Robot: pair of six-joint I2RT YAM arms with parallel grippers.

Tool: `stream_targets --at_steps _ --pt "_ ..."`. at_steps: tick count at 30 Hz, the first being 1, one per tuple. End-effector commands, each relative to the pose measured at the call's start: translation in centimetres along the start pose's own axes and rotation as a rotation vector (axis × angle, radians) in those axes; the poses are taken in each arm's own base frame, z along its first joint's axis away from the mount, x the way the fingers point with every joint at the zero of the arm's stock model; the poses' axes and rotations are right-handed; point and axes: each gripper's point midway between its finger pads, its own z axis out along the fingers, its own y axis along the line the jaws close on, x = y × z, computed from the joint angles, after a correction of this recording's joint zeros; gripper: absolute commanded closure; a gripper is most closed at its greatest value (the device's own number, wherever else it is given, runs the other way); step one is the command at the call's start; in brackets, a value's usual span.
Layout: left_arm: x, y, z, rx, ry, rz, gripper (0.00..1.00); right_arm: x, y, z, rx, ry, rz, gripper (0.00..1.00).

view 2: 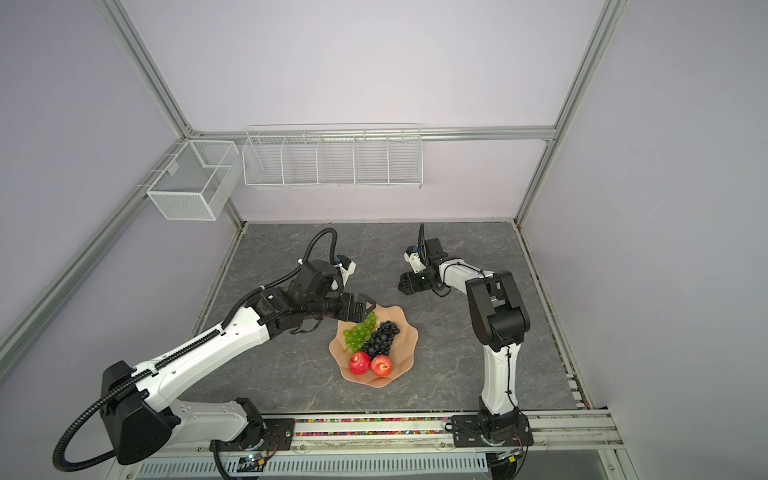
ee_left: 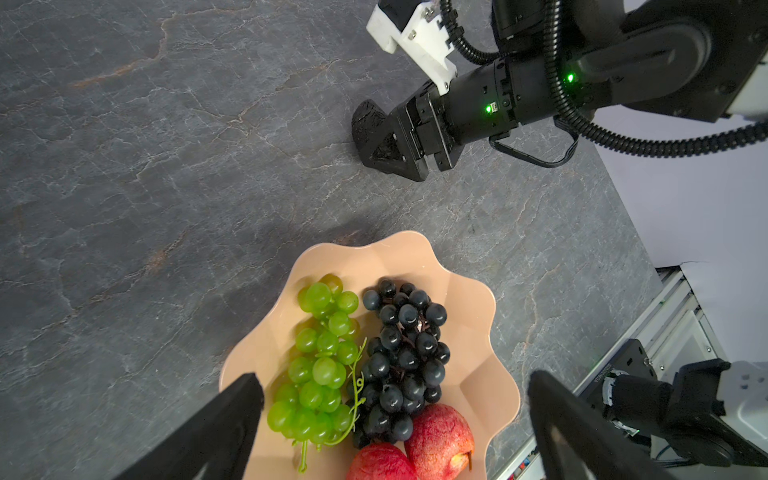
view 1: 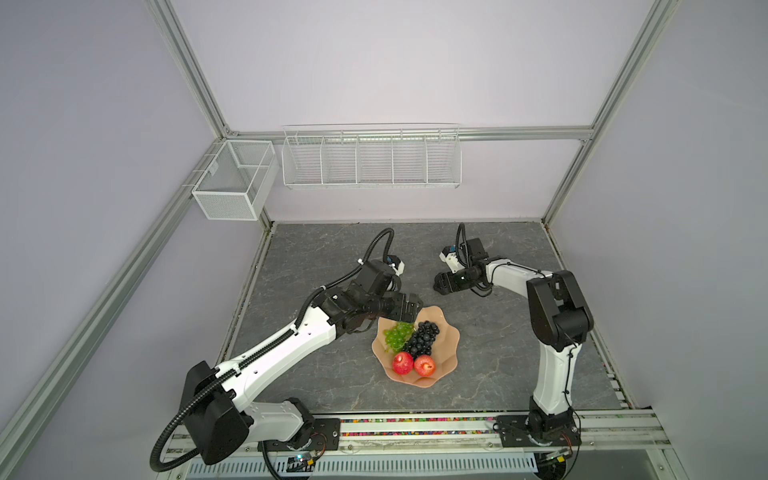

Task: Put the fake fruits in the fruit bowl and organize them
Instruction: 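Move the right gripper to the black avocado and grasp it, then place the black avocado in the bowl beside the dark grapes and release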

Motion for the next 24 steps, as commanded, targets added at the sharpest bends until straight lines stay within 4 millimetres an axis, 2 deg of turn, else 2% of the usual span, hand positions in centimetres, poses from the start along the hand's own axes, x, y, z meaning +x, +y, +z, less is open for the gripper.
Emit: stream_targets --at_steps 1,4,7,9,13,18,21,24 --pt "-0.6 -0.3 -0.8 0.02 -0.032 -0.013 0.01 0.2 -0.4 -1.0 0.049 0.012 0.015 0.37" --pt "-0.5 -0.3 -0.8 0.022 -0.032 -0.015 0.01 -0.4 -0.2 -2.4 0.069 -0.018 0.016 0.4" --pt "-0.4 -0.4 -0.9 0.027 -0.033 -0.014 0.01 -1.0 0.6 -4.6 0.08 -0.066 0.005 0.41" --pt "-0.2 -0.5 -0.9 0.038 -0.027 -0.007 0.01 -1.4 1.7 -6.6 0.076 -0.108 -0.008 0.42" --pt "0.9 -0.5 -0.9 0.057 -0.004 -0.005 0.01 -0.8 4.1 -10.5 0.075 -0.17 -0.025 0.42" --pt "3.1 0.0 -1.4 0.075 0.025 -0.022 0.01 3.3 7.7 -13.8 0.082 -0.201 -0.03 0.42" --pt "4.5 0.6 -2.2 0.067 0.042 -0.035 0.01 6.1 9.5 -14.7 0.064 -0.226 0.004 0.42" --pt "5.7 1.2 -2.9 0.051 0.06 -0.058 0.01 9.6 11.0 -14.7 0.051 -0.218 0.039 0.42"
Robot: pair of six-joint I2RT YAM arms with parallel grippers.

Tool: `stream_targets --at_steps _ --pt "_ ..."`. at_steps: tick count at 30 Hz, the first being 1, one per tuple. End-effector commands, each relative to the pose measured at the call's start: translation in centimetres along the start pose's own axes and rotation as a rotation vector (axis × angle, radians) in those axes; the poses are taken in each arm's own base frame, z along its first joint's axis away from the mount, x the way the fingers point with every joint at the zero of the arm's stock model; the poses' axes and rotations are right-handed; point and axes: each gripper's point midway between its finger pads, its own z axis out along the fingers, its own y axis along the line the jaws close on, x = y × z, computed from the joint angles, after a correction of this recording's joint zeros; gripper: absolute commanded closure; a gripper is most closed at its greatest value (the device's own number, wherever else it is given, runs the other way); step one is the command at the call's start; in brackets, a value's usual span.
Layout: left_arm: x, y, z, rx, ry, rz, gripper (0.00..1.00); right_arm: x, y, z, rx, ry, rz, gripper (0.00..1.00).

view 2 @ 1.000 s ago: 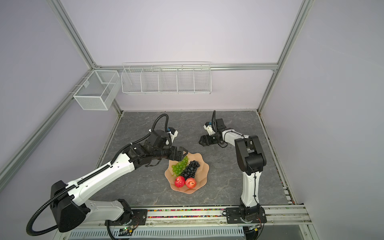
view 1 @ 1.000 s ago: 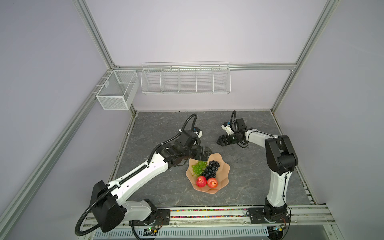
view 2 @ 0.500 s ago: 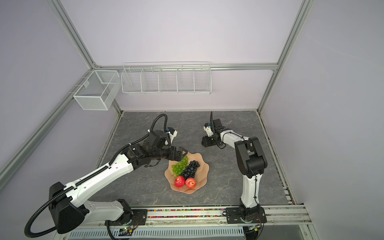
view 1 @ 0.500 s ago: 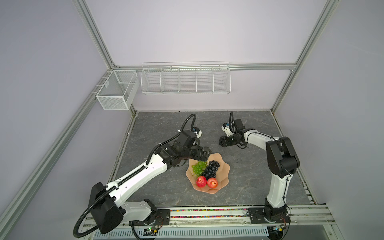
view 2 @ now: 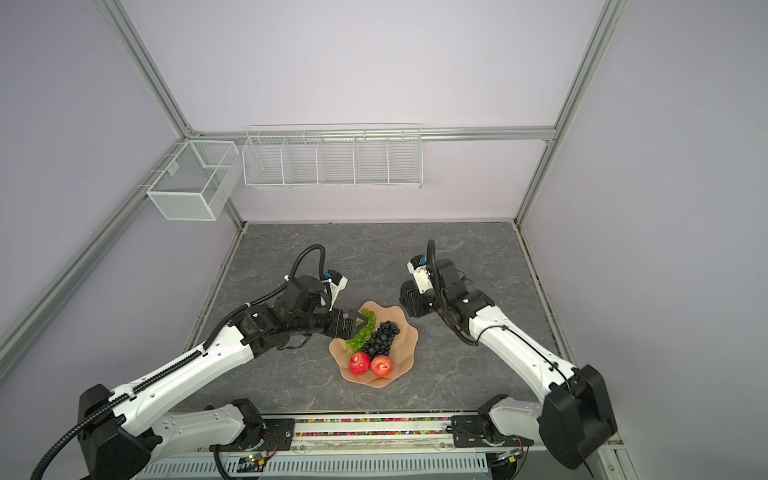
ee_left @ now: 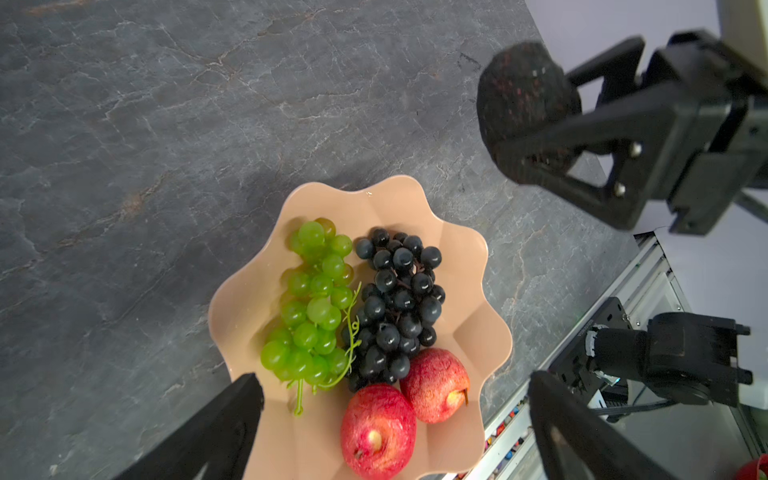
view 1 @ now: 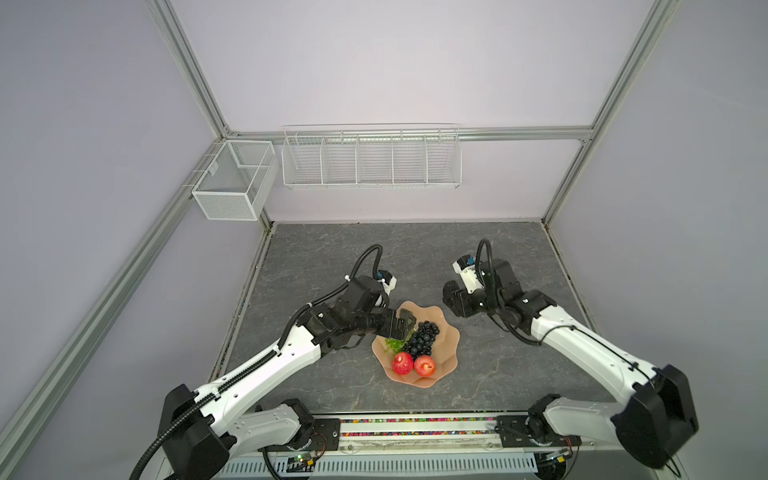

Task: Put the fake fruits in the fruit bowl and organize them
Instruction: 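Place the black avocado in the bowl beside the dark grapes and release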

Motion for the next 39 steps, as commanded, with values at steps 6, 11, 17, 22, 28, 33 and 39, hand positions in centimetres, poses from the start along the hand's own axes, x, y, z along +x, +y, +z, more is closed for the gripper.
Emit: stream_targets --at_steps 6,11,17,22,28,33,39 --pt "2.3 1.0 -1.8 -0.006 0.008 -0.066 0.01 6.5 2.7 -0.8 0.048 0.056 0.102 0.41" --pt "2.4 1.0 -2.2 -0.007 0.004 -0.071 0.01 8.3 4.6 0.3 0.075 0.087 0.074 0.41" --pt "2.3 0.9 -2.5 -0.005 -0.004 -0.067 0.01 10.3 5.0 2.3 0.149 0.134 0.066 0.41" --pt "2.4 0.9 -2.3 -0.004 0.007 -0.063 0.01 10.7 4.5 2.9 0.195 0.136 0.075 0.39" --pt "2.4 1.0 -2.1 -0.011 0.011 -0.06 0.01 10.9 4.0 2.9 0.228 0.135 0.074 0.3" --pt "2.4 1.0 -2.1 -0.011 0.011 -0.059 0.01 10.1 4.0 2.1 0.23 0.11 0.068 0.26" --pt "1.8 0.7 -2.1 -0.003 -0.002 -0.05 0.01 8.0 3.6 -0.2 0.256 0.04 0.046 0.22"
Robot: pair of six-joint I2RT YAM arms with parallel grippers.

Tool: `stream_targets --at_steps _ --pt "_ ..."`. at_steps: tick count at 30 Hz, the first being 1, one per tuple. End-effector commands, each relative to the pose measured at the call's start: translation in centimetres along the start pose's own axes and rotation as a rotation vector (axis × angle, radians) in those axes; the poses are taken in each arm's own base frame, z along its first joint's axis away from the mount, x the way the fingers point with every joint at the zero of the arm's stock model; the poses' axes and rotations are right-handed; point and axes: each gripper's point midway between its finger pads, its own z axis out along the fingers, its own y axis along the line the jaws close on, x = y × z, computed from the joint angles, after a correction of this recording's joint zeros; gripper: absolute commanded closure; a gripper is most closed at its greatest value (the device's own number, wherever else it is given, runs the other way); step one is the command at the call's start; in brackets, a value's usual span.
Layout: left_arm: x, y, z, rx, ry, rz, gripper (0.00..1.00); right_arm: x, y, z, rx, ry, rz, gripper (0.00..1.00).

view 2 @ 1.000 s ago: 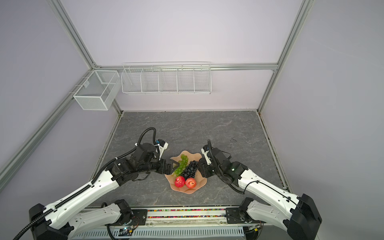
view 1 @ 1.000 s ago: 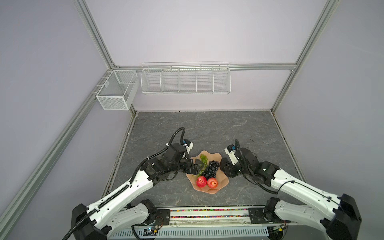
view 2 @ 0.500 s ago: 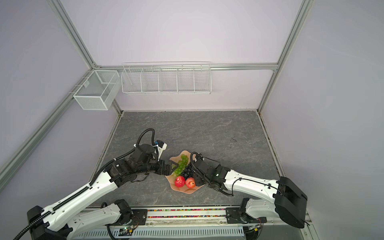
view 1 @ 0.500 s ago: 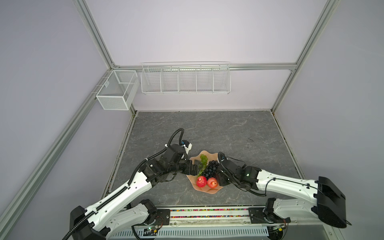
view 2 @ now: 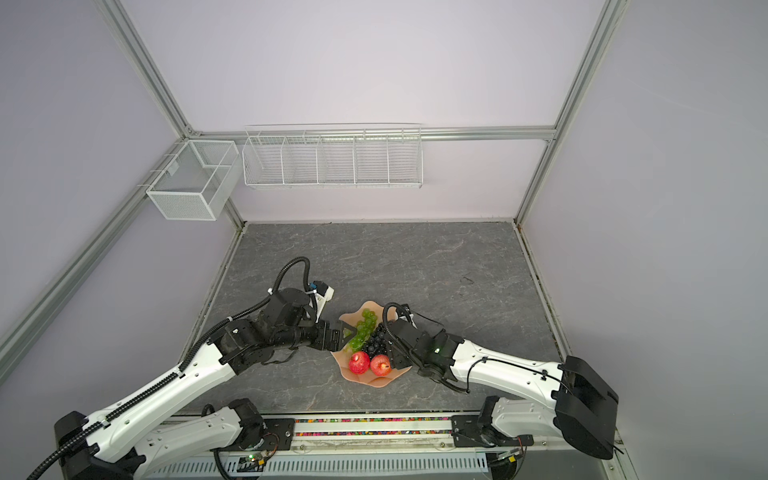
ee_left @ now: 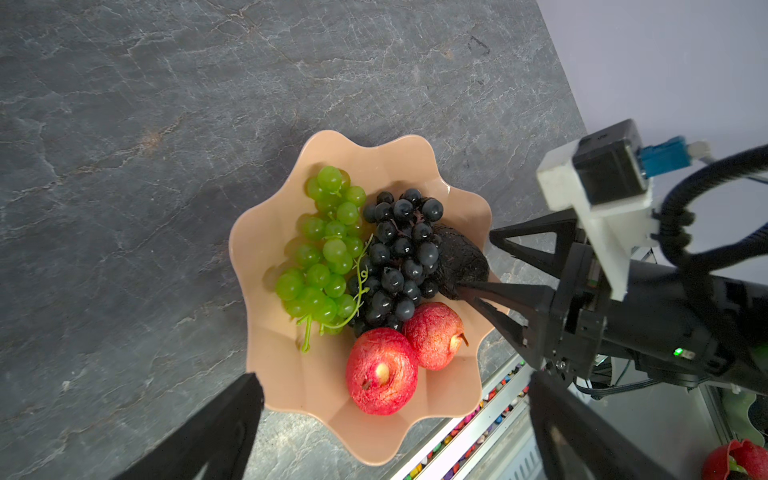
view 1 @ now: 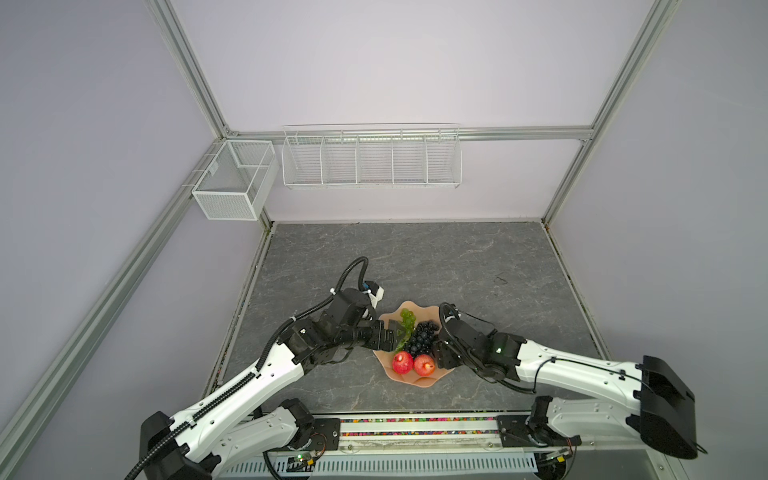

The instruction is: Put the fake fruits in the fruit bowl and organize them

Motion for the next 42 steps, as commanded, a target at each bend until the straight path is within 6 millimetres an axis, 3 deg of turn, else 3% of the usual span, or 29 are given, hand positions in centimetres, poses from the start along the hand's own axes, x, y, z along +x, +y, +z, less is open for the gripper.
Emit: stream_targets --at_steps 1,5,8,10,12,15,18,22,25,28,31,33,36,39,42 --pt "-1.0 -0.4 -0.2 0.003 -0.017 0.013 0.01 -2.1 -0.7 -2.3 0.029 -0.079 -0.005 0.21" --pt "-2.6 -0.2 -0.6 -0.043 -0.061 0.053 0.01 -4.1 -2.1 -4.2 0.052 -0.129 -0.005 0.12" --pt "-4.2 1.4 -1.0 -0.165 -0.099 0.068 0.01 -5.5 -4.4 -4.9 0.06 -0.149 0.038 0.0" --pt "-5.5 3.3 -1.8 -0.278 -0.139 0.066 0.01 -6.7 -6.8 -5.6 0.085 -0.183 0.089 0.11" --pt "-6.6 5.0 -2.4 -0.322 -0.17 0.036 0.01 -7.9 -9.1 -6.4 0.097 -0.222 0.14 0.11" --pt "-8.4 8.8 -3.5 -0.387 -0.237 -0.061 0.01 -9.2 -13.3 -7.2 0.133 -0.29 0.222 0.11" --pt "-9.2 14.9 -5.2 -0.514 -0.329 -0.196 0.01 -9.6 -17.4 -6.3 0.175 -0.34 0.268 0.11" --pt "-8.5 22.9 -7.7 -0.736 -0.453 -0.337 0.01 -9.0 -22.9 -4.8 0.313 -0.362 0.283 0.11" --pt "-7.7 26.0 -9.2 -0.929 -0.541 -0.275 0.01 -7.9 -26.2 -3.6 0.408 -0.387 0.314 0.11" --pt "-6.7 28.1 -9.4 -1.044 -0.654 -0.175 0.01 -7.1 -28.6 -2.2 0.48 -0.44 0.32 0.11" --pt "-5.9 29.2 -9.5 -1.105 -0.79 -0.09 0.01 -6.8 -29.6 -0.3 0.505 -0.456 0.273 0.11" --pt "-5.9 30.3 -9.9 -1.146 -0.857 -0.095 0.01 -8.3 -28.9 -0.2 0.459 -0.497 0.221 0.11" --pt "-7.6 31.2 -8.7 -1.132 -0.822 -0.077 0.01 -9.9 -28.3 -0.7 0.42 -0.644 0.186 0.11" --pt "-9.0 31.8 -7.4 -1.083 -0.846 -0.055 0.01 -10.7 -27.9 -0.3 0.391 -0.673 0.149 0.11" --pt "-8.9 32.7 -6.2 -1.044 -0.853 -0.059 0.01 -11.3 -27.8 -0.1 0.386 -0.673 0.108 0.11"
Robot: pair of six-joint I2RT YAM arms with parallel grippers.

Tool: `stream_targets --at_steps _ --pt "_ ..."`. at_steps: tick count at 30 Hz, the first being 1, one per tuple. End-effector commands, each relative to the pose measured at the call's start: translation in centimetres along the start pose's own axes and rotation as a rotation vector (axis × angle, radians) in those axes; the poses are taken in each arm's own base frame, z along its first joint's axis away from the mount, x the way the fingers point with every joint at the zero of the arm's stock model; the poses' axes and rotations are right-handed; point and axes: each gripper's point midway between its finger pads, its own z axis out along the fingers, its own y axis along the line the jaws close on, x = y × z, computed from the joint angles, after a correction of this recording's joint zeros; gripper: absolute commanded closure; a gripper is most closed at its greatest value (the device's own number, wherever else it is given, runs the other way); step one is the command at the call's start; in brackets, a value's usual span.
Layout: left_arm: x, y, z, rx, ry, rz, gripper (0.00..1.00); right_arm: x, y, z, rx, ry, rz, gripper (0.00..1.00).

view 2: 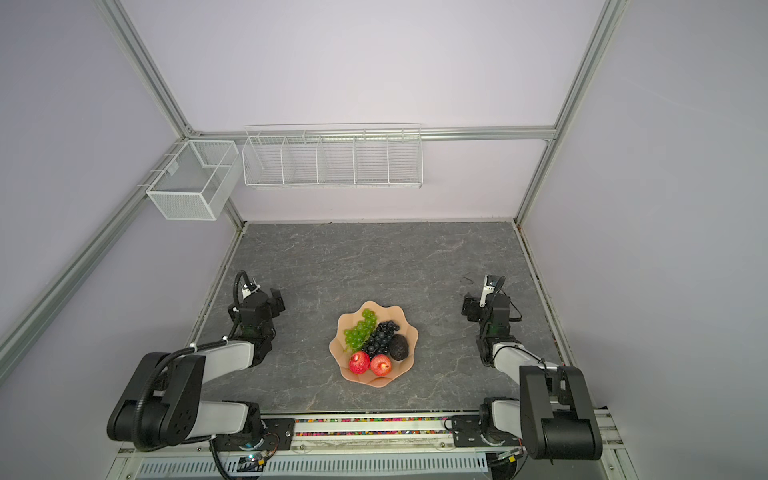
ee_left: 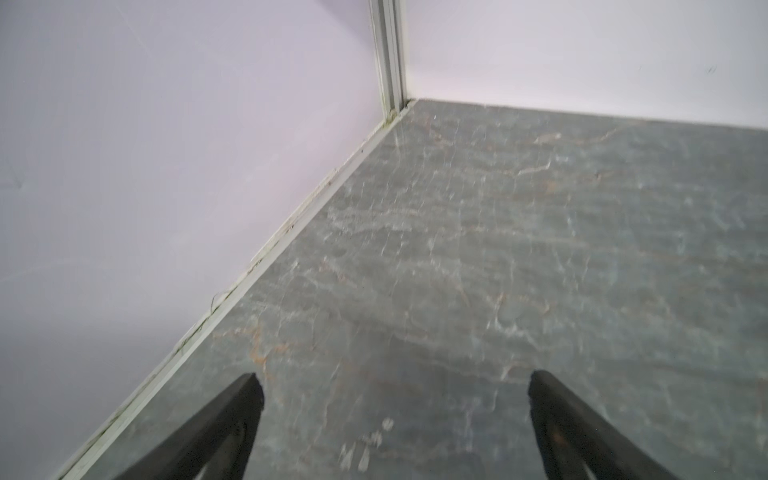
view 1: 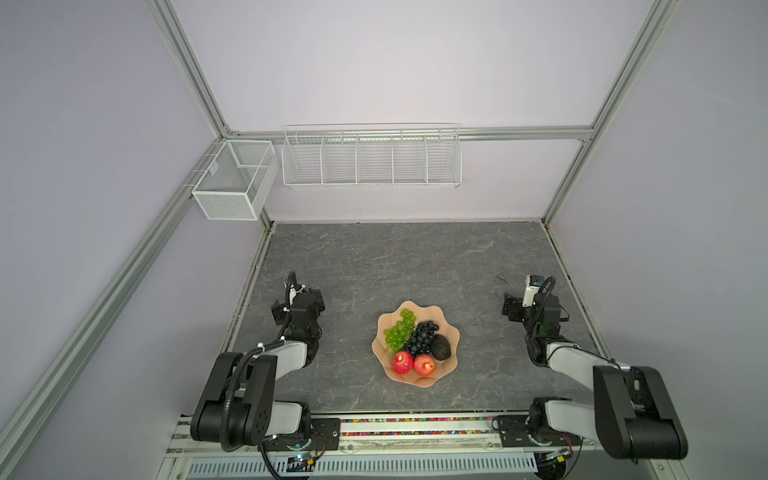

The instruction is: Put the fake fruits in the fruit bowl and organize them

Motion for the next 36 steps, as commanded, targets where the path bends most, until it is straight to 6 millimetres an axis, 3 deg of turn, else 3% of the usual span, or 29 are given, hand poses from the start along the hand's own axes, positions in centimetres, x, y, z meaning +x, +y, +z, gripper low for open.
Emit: stream_targets --at_steps 1,6,14,36 --pt "-2.2 -1.2 0.6 0.073 -0.12 -0.046 0.01 -3.4 0.7 -0.2 -0.042 -0.151 -0.06 0.11" --pt "-1.5 -1.6 0.9 0.091 -0.108 -0.041 0.01 -3.0 0.4 0.0 -0.024 -0.21 -0.069 0.11" --pt "-1.6 -2.1 1.7 0.085 -0.099 -0.016 0.01 -1.7 1.5 3.5 -0.076 -0.103 -0.102 0.11" --pt "-1.6 -2.1 1.6 0.09 -0.097 -0.017 0.01 -1.5 1.4 3.5 -0.069 -0.082 -0.101 0.11"
